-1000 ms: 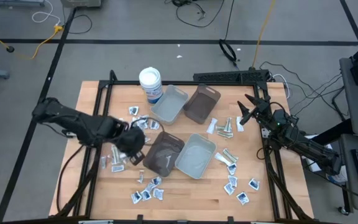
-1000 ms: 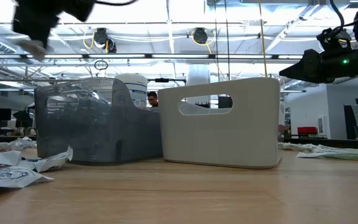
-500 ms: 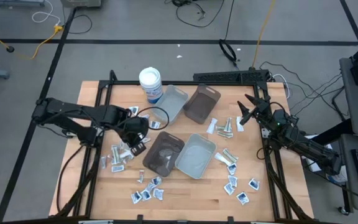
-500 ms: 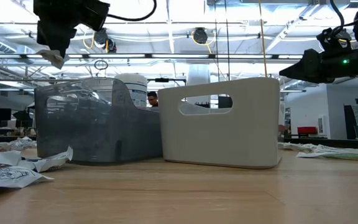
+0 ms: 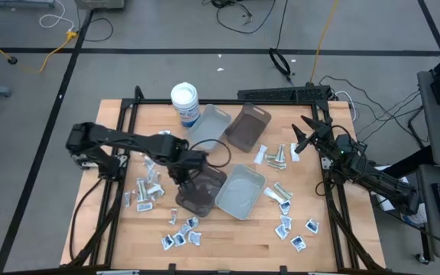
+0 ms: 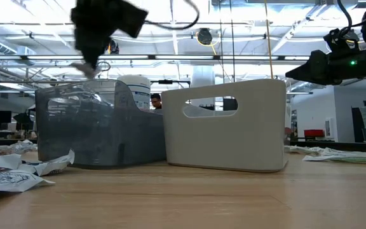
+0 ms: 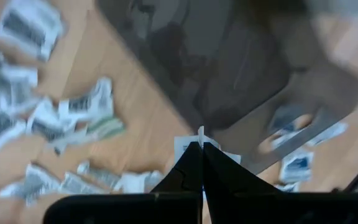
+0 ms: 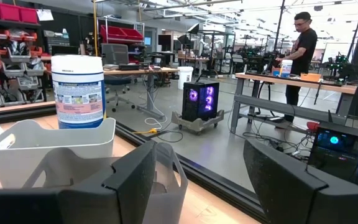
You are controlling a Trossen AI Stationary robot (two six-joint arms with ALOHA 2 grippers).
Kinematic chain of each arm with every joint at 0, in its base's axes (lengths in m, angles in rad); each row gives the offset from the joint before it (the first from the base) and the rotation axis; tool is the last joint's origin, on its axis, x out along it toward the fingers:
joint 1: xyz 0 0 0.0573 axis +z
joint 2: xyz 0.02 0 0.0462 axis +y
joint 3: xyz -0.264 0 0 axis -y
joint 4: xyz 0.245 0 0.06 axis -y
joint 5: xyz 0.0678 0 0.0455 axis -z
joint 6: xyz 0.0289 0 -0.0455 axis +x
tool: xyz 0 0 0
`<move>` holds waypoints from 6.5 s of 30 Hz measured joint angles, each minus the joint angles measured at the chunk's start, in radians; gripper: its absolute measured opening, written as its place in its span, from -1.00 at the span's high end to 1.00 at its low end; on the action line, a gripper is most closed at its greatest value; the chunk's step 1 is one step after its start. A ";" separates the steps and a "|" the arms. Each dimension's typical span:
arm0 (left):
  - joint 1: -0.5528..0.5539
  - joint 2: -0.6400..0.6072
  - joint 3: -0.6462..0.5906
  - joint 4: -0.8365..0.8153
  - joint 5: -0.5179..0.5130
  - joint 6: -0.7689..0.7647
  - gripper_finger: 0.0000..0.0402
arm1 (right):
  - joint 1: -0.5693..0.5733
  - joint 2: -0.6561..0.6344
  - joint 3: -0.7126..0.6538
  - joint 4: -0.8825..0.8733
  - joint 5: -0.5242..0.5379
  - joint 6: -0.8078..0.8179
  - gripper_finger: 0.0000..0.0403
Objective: Pick & Place First Aid Supplies
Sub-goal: Put the blue alcohol pad into the bottom black bin
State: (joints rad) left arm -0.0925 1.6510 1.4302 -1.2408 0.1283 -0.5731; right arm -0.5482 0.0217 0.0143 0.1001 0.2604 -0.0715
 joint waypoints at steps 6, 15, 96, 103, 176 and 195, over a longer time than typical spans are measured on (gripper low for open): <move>-0.023 0.119 0.195 -0.028 -0.030 0.043 1.00 | 0.000 0.000 0.000 0.000 0.000 0.000 -0.18; -0.050 0.265 0.267 0.008 -0.153 0.044 1.00 | 0.000 0.000 0.000 0.000 0.000 0.000 -0.18; -0.524 0.188 0.265 -0.076 -0.100 -0.629 -0.21 | 0.000 0.000 0.000 0.000 0.000 0.000 -0.18; -0.605 0.193 0.265 -0.077 -0.105 -0.760 -0.21 | 0.000 0.000 0.000 0.000 0.000 0.000 -0.18; -0.664 0.039 -0.112 0.257 0.007 -0.659 0.97 | 0.000 0.000 0.000 0.000 0.000 0.000 -0.18; -0.271 -0.034 -0.112 0.114 0.009 -0.293 0.95 | 0.000 0.000 0.000 0.000 0.000 0.000 -0.18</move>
State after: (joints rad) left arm -0.3638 1.6169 1.3182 -1.1264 0.1371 -0.8657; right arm -0.5480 0.0219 0.0143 0.0998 0.2604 -0.0712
